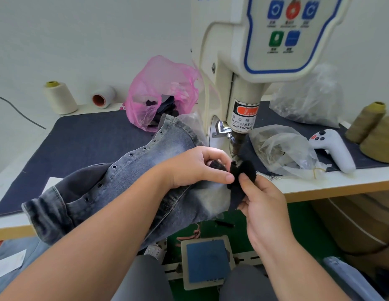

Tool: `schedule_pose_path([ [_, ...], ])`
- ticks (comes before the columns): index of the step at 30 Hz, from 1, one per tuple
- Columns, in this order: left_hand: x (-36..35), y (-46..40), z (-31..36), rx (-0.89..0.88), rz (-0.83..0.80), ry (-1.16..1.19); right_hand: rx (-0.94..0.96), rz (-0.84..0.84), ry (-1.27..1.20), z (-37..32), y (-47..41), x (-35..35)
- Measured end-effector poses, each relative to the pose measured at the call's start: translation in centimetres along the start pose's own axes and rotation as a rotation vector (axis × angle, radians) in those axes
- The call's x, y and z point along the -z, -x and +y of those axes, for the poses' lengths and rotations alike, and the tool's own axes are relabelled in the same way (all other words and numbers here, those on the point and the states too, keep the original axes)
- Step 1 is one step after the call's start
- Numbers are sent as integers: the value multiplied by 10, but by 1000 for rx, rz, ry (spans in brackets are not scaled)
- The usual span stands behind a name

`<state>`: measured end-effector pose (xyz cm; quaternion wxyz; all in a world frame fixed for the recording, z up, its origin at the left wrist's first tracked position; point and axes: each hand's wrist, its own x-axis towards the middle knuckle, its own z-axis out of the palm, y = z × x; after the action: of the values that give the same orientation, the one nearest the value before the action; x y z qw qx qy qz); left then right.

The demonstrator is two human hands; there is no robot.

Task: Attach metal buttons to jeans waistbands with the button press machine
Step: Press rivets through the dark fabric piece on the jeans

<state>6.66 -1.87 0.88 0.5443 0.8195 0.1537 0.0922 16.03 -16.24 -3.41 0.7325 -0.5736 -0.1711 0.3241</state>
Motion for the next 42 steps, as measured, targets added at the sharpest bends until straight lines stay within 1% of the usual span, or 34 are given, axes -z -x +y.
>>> schedule_pose_path([
  [2,-2,0,2,12,12,-8,46,-20,44,1,-1,3],
  [6,-6,1,3,59,52,109,127,-121,172,1,-1,12],
  [10,-6,-1,4,31,96,-17,225,-168,335,4,-3,21],
  [14,-6,-2,3,8,108,-64,282,-200,418,-2,-9,26],
  [17,-7,-1,4,10,108,-3,293,-274,554,-12,-19,31],
  [20,-7,-1,4,22,85,57,262,-433,654,-26,-27,35],
  [22,-6,-2,2,25,65,42,236,-521,745,-34,-32,36],
  [25,-2,-3,0,24,39,28,203,-585,887,-42,-39,36],
  [28,0,-3,-2,4,26,-29,208,-680,970,-52,-39,33],
  [30,0,-4,-2,6,32,-58,219,-714,1025,-55,-37,30],
  [33,0,-4,-3,-9,55,-99,252,-689,1117,-55,-36,27],
  [35,-1,-3,-2,-18,44,-78,278,-653,1152,-53,-34,26],
  [39,-1,-1,-3,15,44,40,337,-468,1154,-43,-32,24],
  [42,1,1,0,41,55,-71,371,-344,1120,-38,-30,24],
])
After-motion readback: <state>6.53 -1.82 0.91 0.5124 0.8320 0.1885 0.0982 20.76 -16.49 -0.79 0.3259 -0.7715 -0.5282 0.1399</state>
